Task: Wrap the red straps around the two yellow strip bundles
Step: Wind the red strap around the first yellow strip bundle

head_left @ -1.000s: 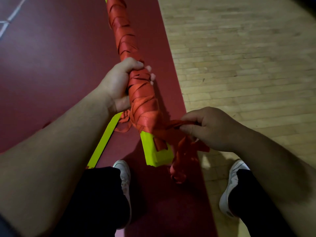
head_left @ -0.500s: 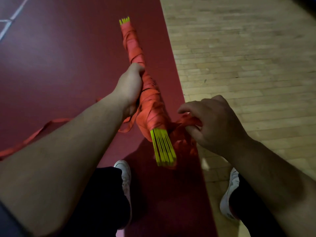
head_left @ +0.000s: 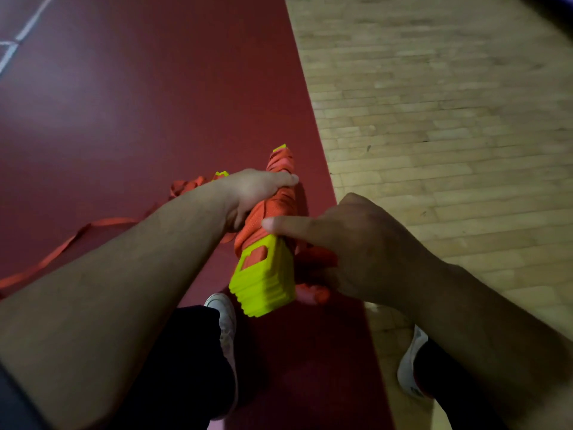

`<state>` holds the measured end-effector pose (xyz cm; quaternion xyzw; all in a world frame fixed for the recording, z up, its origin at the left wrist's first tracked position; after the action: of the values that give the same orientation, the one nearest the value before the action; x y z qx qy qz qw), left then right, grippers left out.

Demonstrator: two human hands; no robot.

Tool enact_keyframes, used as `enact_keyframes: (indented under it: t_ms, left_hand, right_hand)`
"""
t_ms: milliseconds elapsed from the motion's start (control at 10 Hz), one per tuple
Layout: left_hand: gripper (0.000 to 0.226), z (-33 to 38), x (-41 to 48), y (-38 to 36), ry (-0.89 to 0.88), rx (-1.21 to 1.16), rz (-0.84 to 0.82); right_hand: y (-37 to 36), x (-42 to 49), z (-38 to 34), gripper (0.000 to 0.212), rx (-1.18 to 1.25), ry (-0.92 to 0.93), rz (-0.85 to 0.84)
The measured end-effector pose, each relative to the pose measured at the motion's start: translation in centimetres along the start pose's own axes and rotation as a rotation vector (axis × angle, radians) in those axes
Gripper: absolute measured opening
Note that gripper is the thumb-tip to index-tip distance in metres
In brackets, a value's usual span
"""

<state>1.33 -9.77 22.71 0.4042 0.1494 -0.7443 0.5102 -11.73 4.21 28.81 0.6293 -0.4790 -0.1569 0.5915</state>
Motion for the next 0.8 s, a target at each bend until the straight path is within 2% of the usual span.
enact_keyframes:
  t_ms: [100,200,300,400,500,600,700,800]
  left_hand:
    - [0.061,-0.1,-1.5,-0.7,-0.047,0.035,-0.075]
    - [0.052,-0.7,-1.3,-0.8,-0.07,0.048,-0.154]
    - [0.047,-0.7,-0.7,-0.8,-0.092,0.071,-0.197]
    - [0.033,-1.2,-0.3,-1.2,-0.103,0.126,-0.221]
    - [0.045,-1.6,-1.5,-1.9,-0.144,-0.03,-0.316]
    - [0.031,-2.9,-0.1,-2.3,-0.119,0.064,-0.367]
    - [0.038,-3.8,0.5,-3.1,-0.155,0.153,-0.423]
    - [0.049,-4.4,0.2,-4.3,-0.351,0.295,-0.48]
  right_hand:
    - [0.2,-0.2,-0.2,0.057,0.016,0.011,-0.028]
    - [0.3,-0.1,-0.4,0.052,0.015,0.009,-0.057]
    - [0.5,-0.1,-0.2,0.047,-0.026,0.026,0.029]
    - [0.7,-0.2,0.4,0.039,0.007,-0.036,0.147]
    - [0.7,-0.6,1.7,0.041,0.08,-0.184,0.197]
    - [0.6,-1.2,3.3,0.048,0.049,-0.349,0.254]
    - [0.7,-1.5,4.4,0.045,0.117,-0.51,0.276]
    - [1.3,-1.7,5.1,0.035,0.207,-0.644,0.327]
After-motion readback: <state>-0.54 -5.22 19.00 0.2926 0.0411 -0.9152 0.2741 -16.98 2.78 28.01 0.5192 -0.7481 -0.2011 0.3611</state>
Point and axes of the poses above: each hand's wrist, its own x-axis towards the middle knuckle, its own y-axis out of the back of the hand, z = x × y, the point moved 3 cm from there along x, towards the middle knuckle, and after that the axes turned 7 degrees about -x, right-handed, at the moved point
